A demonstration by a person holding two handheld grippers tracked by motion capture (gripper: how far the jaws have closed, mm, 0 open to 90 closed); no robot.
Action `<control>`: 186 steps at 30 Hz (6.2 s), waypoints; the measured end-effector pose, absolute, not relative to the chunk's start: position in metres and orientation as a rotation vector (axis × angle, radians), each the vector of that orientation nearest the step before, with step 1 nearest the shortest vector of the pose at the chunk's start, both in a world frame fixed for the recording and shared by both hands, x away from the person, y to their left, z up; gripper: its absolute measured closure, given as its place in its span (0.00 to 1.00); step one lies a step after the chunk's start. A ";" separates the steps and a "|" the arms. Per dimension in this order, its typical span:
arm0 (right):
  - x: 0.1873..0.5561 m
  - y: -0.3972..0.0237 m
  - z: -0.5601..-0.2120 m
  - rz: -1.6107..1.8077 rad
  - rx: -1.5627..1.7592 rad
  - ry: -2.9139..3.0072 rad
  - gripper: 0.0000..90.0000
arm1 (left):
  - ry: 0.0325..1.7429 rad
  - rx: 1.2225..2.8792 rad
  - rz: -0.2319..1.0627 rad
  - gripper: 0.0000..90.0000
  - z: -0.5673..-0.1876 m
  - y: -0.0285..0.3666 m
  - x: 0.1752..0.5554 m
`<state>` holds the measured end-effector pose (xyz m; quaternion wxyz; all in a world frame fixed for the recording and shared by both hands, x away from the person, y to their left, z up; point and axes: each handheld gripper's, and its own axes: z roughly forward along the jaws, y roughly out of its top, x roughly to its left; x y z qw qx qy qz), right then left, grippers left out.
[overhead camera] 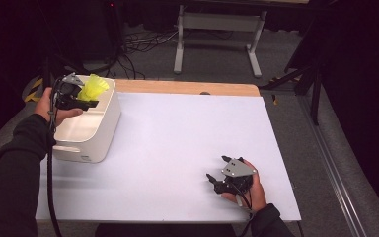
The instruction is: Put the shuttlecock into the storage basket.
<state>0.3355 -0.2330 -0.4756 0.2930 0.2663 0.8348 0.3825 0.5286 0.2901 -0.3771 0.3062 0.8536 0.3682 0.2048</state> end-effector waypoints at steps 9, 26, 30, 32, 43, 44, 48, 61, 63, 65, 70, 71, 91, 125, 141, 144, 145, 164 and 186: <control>0.333 -0.232 -0.475 1.010 0.693 2.229 0.23 | 0.981 2.296 0.518 0.60 -0.382 0.287 0.529; 0.329 -0.232 -0.473 1.003 0.674 2.239 0.23 | 0.970 2.363 0.471 0.59 -0.387 0.282 0.532; 0.329 -0.231 -0.474 1.001 0.672 2.246 0.23 | 0.966 2.371 0.484 0.56 -0.387 0.280 0.532; 0.329 -0.231 -0.474 0.998 0.671 2.247 0.23 | 0.957 2.368 0.499 0.56 -0.385 0.280 0.532; 0.326 -0.228 -0.472 0.980 0.633 2.244 0.24 | 0.965 2.392 0.555 0.46 -0.384 0.278 0.531; 0.326 -0.228 -0.472 0.979 0.634 2.244 0.24 | 0.969 2.398 0.562 0.46 -0.385 0.277 0.531; 0.326 -0.228 -0.472 0.985 0.633 2.241 0.24 | 0.964 2.412 0.575 0.44 -0.385 0.276 0.532; 0.326 -0.229 -0.471 0.992 0.641 2.241 0.23 | 0.981 2.377 0.612 0.24 -0.383 0.275 0.530; 0.326 -0.229 -0.470 0.995 0.642 2.238 0.23 | 0.980 2.371 0.616 0.21 -0.383 0.275 0.530; 0.326 -0.229 -0.470 0.994 0.643 2.237 0.23 | 0.980 2.366 0.620 0.19 -0.382 0.276 0.530; 0.326 -0.229 -0.469 0.997 0.641 2.232 0.23 | 0.970 2.313 0.626 0.18 -0.378 0.277 0.526; 0.326 -0.229 -0.469 0.997 0.641 2.231 0.23 | 0.965 2.309 0.637 0.18 -0.377 0.277 0.525; 0.324 -0.229 -0.466 1.007 0.637 2.209 0.23 | 0.932 2.203 0.697 0.16 -0.364 0.280 0.506; 0.322 -0.229 -0.461 1.003 0.626 2.191 0.23 | 0.779 2.033 0.750 0.17 -0.339 0.265 0.472; 0.322 -0.230 -0.460 1.011 0.622 2.186 0.23 | 0.719 2.010 0.736 0.16 -0.335 0.253 0.459; 0.322 -0.230 -0.460 1.011 0.623 2.187 0.23 | 0.719 2.005 0.737 0.16 -0.335 0.253 0.457; 0.322 -0.230 -0.460 1.011 0.622 2.187 0.23 | 0.719 2.002 0.740 0.16 -0.335 0.253 0.456; 0.320 -0.236 -0.451 1.060 0.644 2.131 0.23 | 0.671 1.959 0.755 0.11 -0.333 0.245 0.439; 0.321 -0.238 -0.450 1.079 0.659 2.110 0.21 | 0.574 1.959 0.756 0.09 -0.332 0.222 0.421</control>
